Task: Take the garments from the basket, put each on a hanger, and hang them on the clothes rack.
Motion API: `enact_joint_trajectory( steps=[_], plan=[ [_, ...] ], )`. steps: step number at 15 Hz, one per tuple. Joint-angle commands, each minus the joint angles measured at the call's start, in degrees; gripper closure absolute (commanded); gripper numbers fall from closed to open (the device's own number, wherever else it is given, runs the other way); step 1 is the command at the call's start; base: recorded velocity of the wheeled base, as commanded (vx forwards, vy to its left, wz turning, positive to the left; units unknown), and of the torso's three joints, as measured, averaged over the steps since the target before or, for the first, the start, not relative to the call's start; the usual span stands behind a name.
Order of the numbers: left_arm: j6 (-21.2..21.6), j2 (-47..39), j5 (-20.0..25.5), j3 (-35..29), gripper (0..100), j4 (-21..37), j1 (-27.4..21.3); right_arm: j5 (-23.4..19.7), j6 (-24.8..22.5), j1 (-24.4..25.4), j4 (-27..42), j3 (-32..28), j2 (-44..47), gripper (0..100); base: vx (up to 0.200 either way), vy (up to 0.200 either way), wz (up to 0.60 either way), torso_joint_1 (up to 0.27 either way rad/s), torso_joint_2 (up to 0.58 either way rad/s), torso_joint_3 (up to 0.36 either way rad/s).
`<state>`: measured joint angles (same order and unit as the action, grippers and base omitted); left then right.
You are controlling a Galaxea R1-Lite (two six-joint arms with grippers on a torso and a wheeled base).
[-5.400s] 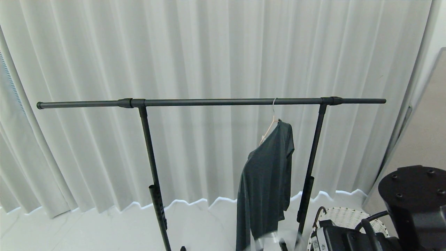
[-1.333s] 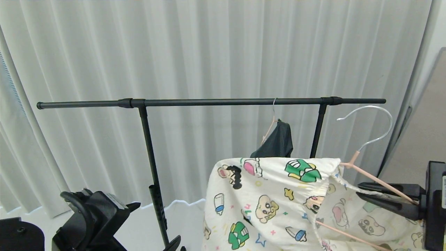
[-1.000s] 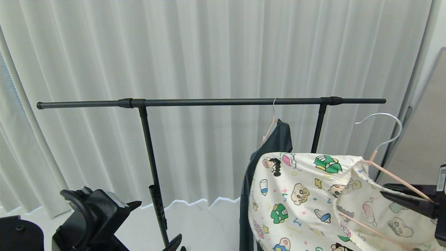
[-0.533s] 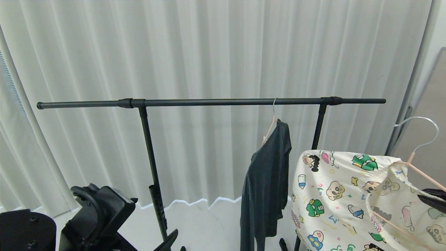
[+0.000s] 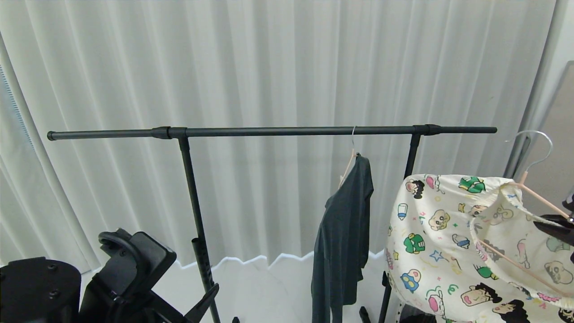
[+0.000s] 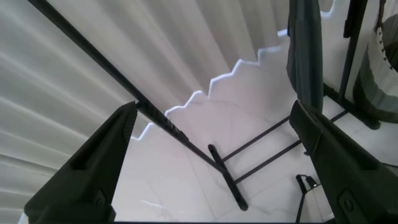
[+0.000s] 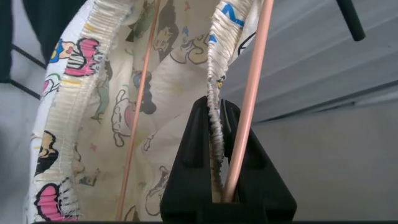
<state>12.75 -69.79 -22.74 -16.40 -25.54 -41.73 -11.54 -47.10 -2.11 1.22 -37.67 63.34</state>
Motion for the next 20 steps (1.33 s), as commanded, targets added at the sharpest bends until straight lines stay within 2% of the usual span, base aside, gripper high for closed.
enact_joint_trajectory(
  steps=[1, 7, 13, 16, 20],
  plan=[
    [0.0, -0.1, 0.0, -0.3, 0, 0.0, 0.0, 0.7, -0.4, 0.1, -0.4, -2.2, 4.8, 100, 0.2, 0.0, 0.0, 0.007, 0.01, -0.002],
    [-0.1, -0.1, 0.0, -0.4, 0, 0.0, 0.0, 1.3, -0.4, 2.9, -0.5, -5.6, 8.2, 100, 0.2, 0.0, 0.0, 0.003, 0.0, 0.003],
    [-0.1, 0.0, 0.1, -0.4, 0, 0.0, 0.0, 5.1, -0.3, 5.5, -3.3, -6.2, 11.4, 100, 0.2, 0.0, 0.0, 0.001, 0.0, 0.002],
    [-0.1, 1.0, 0.1, 0.2, 0, 0.0, 0.0, 5.6, -0.2, 5.8, -3.4, -6.2, 12.2, 100, 0.2, 0.0, 0.0, 0.004, 0.0, -0.001],
    [-0.1, 1.0, 0.1, 0.0, 0, 0.0, 0.0, 5.8, -0.2, 5.8, -4.3, -9.1, 17.2, 100, 0.0, 0.0, 0.0, 0.0, 0.0, 0.0]
  ],
)
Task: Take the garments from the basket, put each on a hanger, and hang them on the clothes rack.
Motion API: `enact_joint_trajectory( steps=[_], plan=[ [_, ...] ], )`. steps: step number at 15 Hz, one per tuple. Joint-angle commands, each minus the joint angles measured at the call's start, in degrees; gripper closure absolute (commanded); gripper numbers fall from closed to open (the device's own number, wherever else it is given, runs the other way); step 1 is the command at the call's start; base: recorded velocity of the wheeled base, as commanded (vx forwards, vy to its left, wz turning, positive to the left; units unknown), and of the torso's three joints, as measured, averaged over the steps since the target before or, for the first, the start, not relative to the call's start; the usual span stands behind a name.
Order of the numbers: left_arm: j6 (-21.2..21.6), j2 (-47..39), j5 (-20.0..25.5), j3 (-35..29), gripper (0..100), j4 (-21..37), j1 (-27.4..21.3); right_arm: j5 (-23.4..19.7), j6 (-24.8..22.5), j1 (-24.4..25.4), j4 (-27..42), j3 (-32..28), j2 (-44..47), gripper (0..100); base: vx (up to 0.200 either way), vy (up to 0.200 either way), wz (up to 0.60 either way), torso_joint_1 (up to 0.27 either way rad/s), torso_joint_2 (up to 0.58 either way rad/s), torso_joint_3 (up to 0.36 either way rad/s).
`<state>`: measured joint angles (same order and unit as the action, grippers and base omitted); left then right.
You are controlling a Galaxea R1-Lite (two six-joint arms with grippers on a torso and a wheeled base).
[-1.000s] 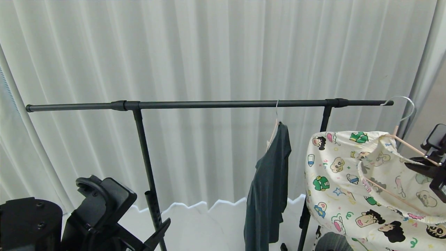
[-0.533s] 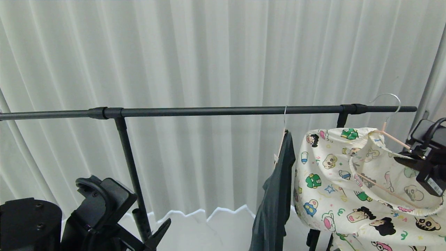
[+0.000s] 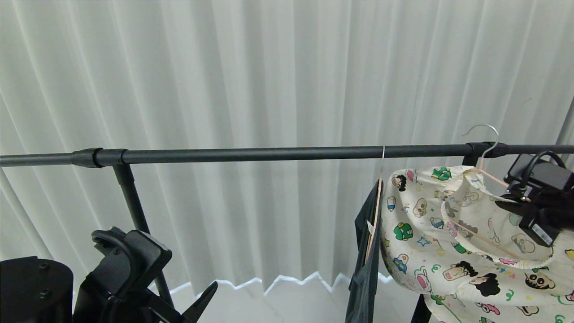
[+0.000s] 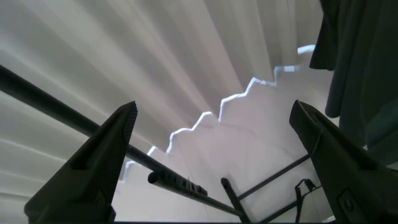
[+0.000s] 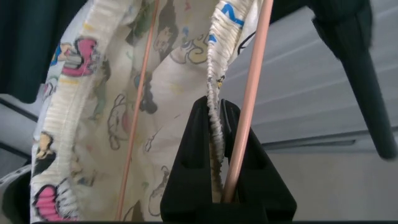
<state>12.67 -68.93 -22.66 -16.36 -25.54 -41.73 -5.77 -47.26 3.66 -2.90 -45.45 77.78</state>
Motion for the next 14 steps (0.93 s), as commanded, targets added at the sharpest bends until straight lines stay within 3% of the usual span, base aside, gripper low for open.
enact_joint_trajectory(
  steps=[1, 6, 14],
  plan=[
    [0.0, 0.1, 0.0, -0.2, 0, 0.0, 0.0, 0.1, 0.0, 0.0, -0.2, -1.5, 3.0, 100, 0.0, 0.0, 0.0, 0.0, 0.0, 0.0],
    [0.0, -0.2, 0.0, -0.3, 0, 0.0, 0.0, 2.2, 0.2, 1.4, -0.2, -5.8, 10.6, 100, 0.0, 0.0, 0.0, 0.0, 0.0, 0.0],
    [0.0, -0.2, 0.0, -0.4, 0, 0.0, -0.1, 4.9, 3.3, 4.7, -0.3, -6.7, 14.2, 100, 0.0, 0.0, 0.0, 0.0, 0.0, 0.0]
  ],
)
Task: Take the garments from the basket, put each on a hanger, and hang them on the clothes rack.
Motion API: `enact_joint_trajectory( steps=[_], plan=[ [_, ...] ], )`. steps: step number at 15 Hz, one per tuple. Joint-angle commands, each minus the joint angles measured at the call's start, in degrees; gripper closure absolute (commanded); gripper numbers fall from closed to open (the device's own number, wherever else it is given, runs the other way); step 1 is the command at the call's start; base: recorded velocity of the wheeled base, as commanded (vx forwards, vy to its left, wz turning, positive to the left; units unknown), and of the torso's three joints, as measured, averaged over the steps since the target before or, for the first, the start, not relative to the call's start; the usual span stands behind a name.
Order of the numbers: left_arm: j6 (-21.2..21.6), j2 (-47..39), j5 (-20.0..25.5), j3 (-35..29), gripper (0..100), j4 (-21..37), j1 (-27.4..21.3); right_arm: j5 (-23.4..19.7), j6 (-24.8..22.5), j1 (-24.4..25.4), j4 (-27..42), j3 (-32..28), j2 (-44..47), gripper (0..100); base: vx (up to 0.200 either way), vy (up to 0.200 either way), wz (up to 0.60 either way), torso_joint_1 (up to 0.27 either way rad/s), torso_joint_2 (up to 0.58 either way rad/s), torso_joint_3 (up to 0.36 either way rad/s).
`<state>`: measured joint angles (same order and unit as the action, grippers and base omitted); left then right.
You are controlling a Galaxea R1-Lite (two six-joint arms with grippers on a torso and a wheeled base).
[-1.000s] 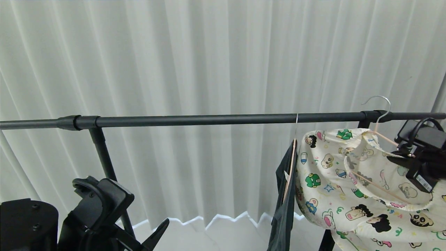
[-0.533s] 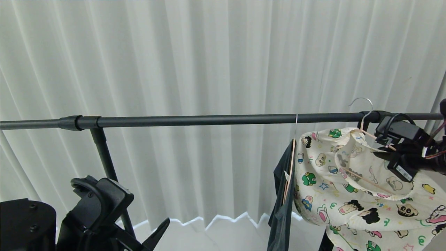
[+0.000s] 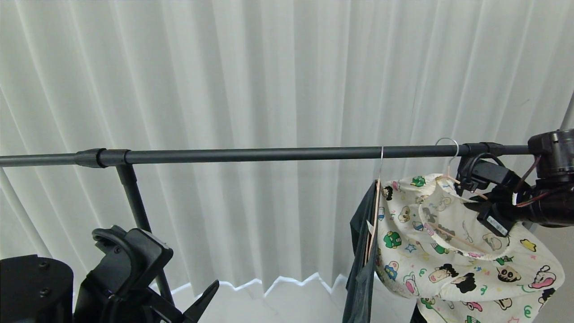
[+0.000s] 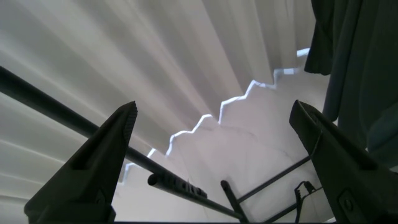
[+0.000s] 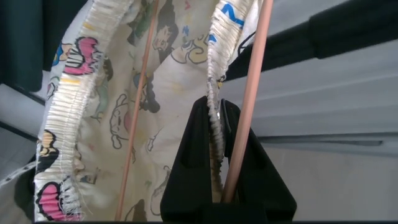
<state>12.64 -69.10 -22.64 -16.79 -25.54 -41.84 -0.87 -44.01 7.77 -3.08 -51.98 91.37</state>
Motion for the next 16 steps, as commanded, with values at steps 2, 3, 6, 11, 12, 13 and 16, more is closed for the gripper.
enact_joint_trajectory(
  steps=[2, 3, 6, 11, 12, 13, 16],
  plan=[
    [0.1, 0.0, 0.0, 0.0, 0, 0.0, -0.1, 0.1, 0.3, 1.2, 0.0, -0.9, 1.0, 100, 0.0, 0.0, 0.0, 0.0, 0.0, 0.0],
    [0.1, 0.0, 0.0, 0.0, 0, 0.0, 0.0, 0.3, 0.4, 1.3, -0.1, -1.2, 1.2, 100, 0.0, 0.0, 0.0, 0.0, 0.0, 0.0],
    [0.1, 0.1, 0.0, 0.0, 0, 0.0, 0.0, 0.3, 0.4, 1.3, -0.1, -1.5, 1.4, 100, 0.0, 0.0, 0.0, 0.0, 0.0, 0.0],
    [0.1, 0.1, 0.0, 0.1, 0, 0.0, 0.0, 0.3, 0.5, 1.5, -0.1, -1.5, 2.1, 100, 0.0, 0.0, 0.0, 0.0, 0.0, 0.0],
    [0.1, 0.2, 0.0, 0.0, 0, 0.0, 0.0, 0.3, 1.0, 1.6, 0.0, -1.5, 2.4, 100, 0.0, 0.0, 0.0, 0.0, 0.0, 0.0],
    [0.1, 0.2, 0.0, 0.1, 0, 0.0, 0.0, 0.3, 1.5, 1.6, -0.1, -1.5, 2.5, 100, 0.0, 0.0, 0.0, 0.0, 0.0, 0.0],
    [0.1, 0.1, 0.0, 0.1, 0, 0.0, 0.0, 0.2, 2.2, 2.0, -0.1, -1.5, 2.1, 0, 0.0, 0.0, 0.0, 0.0, 0.0, 0.0]
  ],
)
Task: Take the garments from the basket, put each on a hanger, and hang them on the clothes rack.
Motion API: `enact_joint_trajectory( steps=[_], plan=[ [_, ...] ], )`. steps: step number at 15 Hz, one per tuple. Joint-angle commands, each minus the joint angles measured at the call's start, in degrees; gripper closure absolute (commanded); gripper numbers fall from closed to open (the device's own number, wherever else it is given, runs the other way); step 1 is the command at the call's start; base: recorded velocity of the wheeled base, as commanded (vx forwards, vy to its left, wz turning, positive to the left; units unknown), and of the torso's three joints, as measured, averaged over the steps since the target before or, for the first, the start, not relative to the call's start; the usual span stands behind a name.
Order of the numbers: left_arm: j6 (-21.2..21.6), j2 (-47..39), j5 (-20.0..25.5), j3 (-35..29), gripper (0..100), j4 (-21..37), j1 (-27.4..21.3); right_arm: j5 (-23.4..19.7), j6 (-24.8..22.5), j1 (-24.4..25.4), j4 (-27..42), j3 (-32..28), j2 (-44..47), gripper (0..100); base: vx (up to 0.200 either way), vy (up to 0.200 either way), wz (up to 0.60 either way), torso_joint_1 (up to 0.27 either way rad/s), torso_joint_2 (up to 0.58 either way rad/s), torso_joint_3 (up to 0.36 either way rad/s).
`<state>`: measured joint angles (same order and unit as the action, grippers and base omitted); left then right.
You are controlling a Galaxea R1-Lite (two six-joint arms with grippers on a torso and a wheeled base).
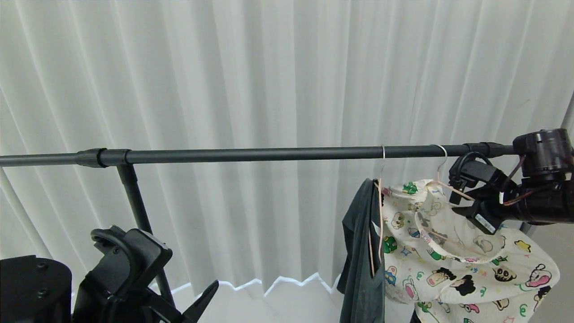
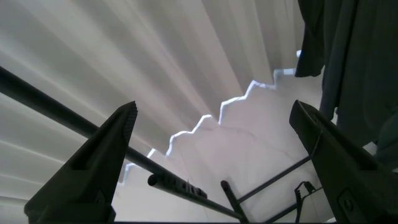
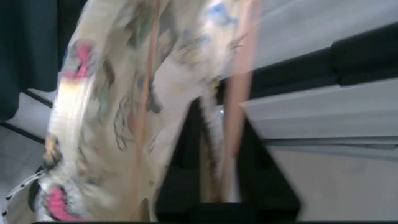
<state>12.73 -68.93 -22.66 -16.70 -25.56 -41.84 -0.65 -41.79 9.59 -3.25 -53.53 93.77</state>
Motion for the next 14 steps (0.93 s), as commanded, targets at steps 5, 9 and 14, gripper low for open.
enact_joint_trajectory(
  steps=[5, 9, 14],
  plan=[
    [0.0, 0.1, 0.0, 0.2, 0, 0.0, 1.1, -0.5, 6.5, 1.7, -2.5, 0.4, -5.0, 0, 0.0, 0.0, 0.0, 0.0, 0.0, 0.0],
    [0.0, 0.1, 0.0, 0.5, 0, 0.0, 5.1, -0.5, 14.6, 3.9, -2.4, 1.3, -13.4, 0, 0.0, 0.0, 0.0, 0.0, 0.0, 0.0],
    [0.3, 1.3, -0.4, 1.8, 0, 0.0, 17.4, 4.0, 20.6, 1.7, -2.5, 6.2, -24.1, 0, 0.0, 0.0, 0.0, 0.0, 0.0, 0.0]
  ],
)
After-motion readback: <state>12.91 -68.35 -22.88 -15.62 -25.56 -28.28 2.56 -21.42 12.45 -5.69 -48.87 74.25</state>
